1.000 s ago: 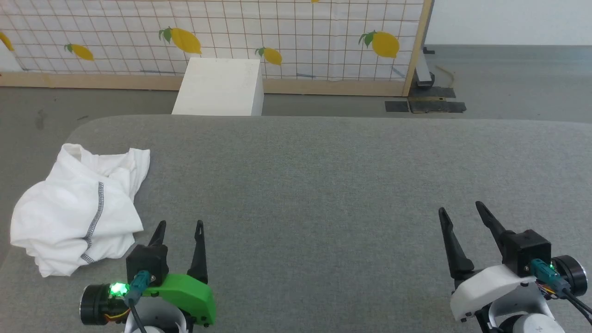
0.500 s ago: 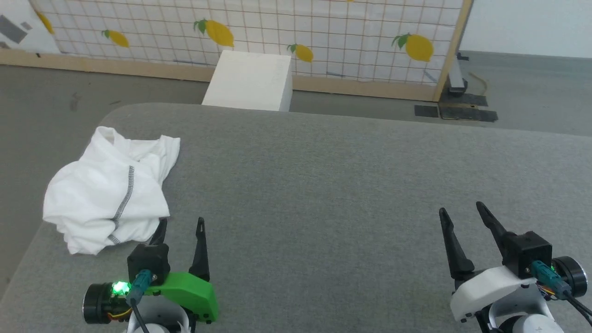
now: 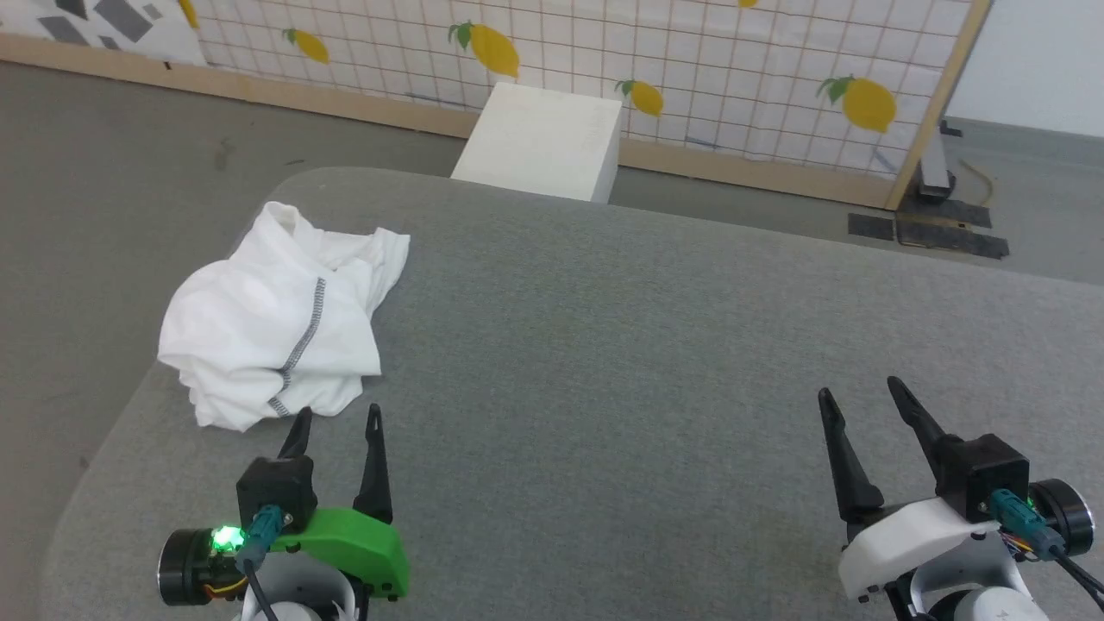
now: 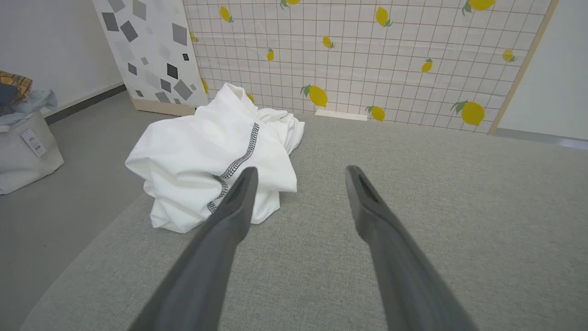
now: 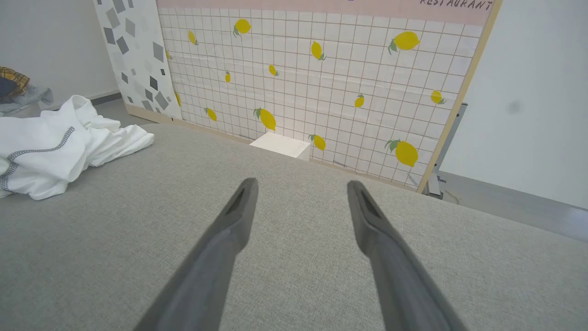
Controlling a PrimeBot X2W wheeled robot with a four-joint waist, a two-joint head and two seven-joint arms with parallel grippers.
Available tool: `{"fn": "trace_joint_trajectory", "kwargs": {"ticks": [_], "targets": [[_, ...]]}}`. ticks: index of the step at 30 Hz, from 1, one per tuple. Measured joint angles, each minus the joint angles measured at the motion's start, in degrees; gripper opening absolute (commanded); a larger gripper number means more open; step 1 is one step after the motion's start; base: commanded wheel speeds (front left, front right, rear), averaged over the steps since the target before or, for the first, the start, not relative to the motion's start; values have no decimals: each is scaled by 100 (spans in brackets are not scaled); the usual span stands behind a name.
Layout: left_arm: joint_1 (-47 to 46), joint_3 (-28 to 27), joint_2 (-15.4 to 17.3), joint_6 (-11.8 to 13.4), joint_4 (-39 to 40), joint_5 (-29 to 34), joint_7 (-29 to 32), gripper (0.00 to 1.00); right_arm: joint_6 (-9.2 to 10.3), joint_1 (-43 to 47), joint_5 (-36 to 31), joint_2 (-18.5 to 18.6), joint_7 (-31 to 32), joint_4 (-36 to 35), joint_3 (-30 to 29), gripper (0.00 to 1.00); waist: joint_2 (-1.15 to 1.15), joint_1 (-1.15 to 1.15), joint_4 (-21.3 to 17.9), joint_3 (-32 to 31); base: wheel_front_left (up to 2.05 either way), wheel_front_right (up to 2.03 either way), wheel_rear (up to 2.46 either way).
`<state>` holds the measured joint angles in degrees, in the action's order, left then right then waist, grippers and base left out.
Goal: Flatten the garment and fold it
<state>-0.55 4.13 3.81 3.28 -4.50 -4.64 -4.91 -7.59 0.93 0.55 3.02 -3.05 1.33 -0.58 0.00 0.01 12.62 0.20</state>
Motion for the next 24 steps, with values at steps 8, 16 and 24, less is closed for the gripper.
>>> {"fn": "trace_joint_trajectory", "kwargs": {"ticks": [8,16,24], "targets": [[-12,14,37,123,-48,-77,-81,100,0,0,2,-1,-51,46,24,100,0,0,290,-19,0,0,0],[-10,-10,135,237,-56,-171,-182,100,0,0,3,-1,-104,91,67,100,0,0,516,-44,0,0,0],[-7,-11,198,293,-62,-240,-279,100,0,0,0,-1,-135,119,91,100,0,0,708,-56,0,0,0]]}}
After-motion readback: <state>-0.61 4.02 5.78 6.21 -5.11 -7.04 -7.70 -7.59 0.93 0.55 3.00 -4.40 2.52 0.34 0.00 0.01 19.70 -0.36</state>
